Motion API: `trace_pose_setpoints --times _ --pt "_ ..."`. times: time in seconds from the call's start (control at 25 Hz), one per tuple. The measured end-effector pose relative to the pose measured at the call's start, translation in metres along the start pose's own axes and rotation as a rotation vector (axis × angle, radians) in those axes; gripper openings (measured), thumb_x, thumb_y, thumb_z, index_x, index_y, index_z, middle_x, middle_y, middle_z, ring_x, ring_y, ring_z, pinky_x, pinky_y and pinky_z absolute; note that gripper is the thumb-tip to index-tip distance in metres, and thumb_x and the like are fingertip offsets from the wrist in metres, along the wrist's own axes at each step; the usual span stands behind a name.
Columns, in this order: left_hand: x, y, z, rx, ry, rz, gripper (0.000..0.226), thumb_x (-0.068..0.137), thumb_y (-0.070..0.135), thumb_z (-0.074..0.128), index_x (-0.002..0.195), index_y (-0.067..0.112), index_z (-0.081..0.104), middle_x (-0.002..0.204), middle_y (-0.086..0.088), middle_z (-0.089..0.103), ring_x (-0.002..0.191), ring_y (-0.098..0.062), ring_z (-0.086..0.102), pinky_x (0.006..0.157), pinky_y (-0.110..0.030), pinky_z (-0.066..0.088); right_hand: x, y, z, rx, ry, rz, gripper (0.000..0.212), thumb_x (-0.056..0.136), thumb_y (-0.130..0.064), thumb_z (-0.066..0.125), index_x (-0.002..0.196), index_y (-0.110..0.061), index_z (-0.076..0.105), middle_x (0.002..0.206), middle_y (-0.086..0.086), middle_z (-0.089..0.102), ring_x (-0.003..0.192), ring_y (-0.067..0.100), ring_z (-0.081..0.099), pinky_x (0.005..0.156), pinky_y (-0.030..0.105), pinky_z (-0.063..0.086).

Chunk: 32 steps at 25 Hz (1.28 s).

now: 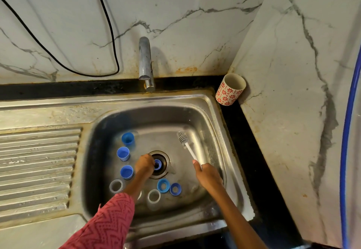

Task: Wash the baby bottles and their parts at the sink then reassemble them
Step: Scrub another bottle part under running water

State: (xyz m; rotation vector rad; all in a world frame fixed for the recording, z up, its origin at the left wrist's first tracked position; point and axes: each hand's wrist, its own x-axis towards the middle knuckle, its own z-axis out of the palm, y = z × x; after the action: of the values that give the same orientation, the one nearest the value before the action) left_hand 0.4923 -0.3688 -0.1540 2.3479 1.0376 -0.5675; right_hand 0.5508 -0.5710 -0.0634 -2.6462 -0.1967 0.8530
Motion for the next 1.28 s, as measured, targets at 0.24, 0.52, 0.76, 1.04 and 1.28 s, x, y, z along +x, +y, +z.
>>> trace_pose_setpoints --times 0.24,0.52,0.76,1.04,1.28 --pt "0.01 -0.014 -0.009 0.06 0.003 -0.049 0.021 0.094 0.013 0.046 0.107 0.006 0.062 0.11 -0.009 0.065 0.102 -0.024 0.063 0.08 -0.029 0.049 0.007 -0.001 0.01 -0.017 -0.014 -0.014 0.054 0.099 -0.051 0.027 0.089 -0.01 0.061 0.071 0.0 0.053 0.072 0.016 0.054 0.059 0.024 0.04" --pt "0.015 0.019 0.017 0.24 -0.008 0.041 0.03 0.096 0.016 0.046 0.125 0.012 0.053 0.128 -0.004 0.057 0.119 -0.02 0.055 0.092 -0.026 0.045 0.027 0.0 0.02 -0.037 -0.023 -0.017 0.058 0.099 -0.052 0.026 0.096 -0.008 0.064 0.089 0.011 0.065 0.075 0.018 0.055 0.063 0.027 0.042" --pt "0.013 0.002 0.011 0.307 0.083 -0.008 0.028 0.098 0.012 0.042 0.125 0.014 0.05 0.127 -0.004 0.055 0.118 -0.018 0.053 0.094 -0.024 0.042 0.032 -0.003 0.024 -0.045 -0.071 -0.02 0.056 0.099 -0.052 0.026 0.09 -0.009 0.061 0.08 0.006 0.058 0.073 0.018 0.055 0.061 0.026 0.042" --pt "0.006 -0.023 -0.028 0.378 0.082 -0.137 0.03 0.098 0.008 0.039 0.127 0.012 0.047 0.128 -0.003 0.055 0.117 -0.016 0.056 0.09 -0.023 0.045 0.029 -0.019 0.017 -0.013 -0.065 -0.068 0.051 0.098 -0.053 0.028 0.066 -0.017 0.044 0.064 -0.002 0.048 0.061 0.015 0.048 0.047 0.023 0.029" --pt "-0.02 -0.038 -0.03 0.353 0.051 -0.177 0.03 0.096 0.01 0.039 0.124 0.012 0.051 0.125 -0.005 0.057 0.114 -0.022 0.058 0.091 -0.033 0.049 0.014 -0.027 0.007 -0.006 -0.043 -0.091 0.051 0.099 -0.05 0.028 0.061 -0.02 0.038 0.06 -0.005 0.044 0.053 0.007 0.04 0.046 0.022 0.025"
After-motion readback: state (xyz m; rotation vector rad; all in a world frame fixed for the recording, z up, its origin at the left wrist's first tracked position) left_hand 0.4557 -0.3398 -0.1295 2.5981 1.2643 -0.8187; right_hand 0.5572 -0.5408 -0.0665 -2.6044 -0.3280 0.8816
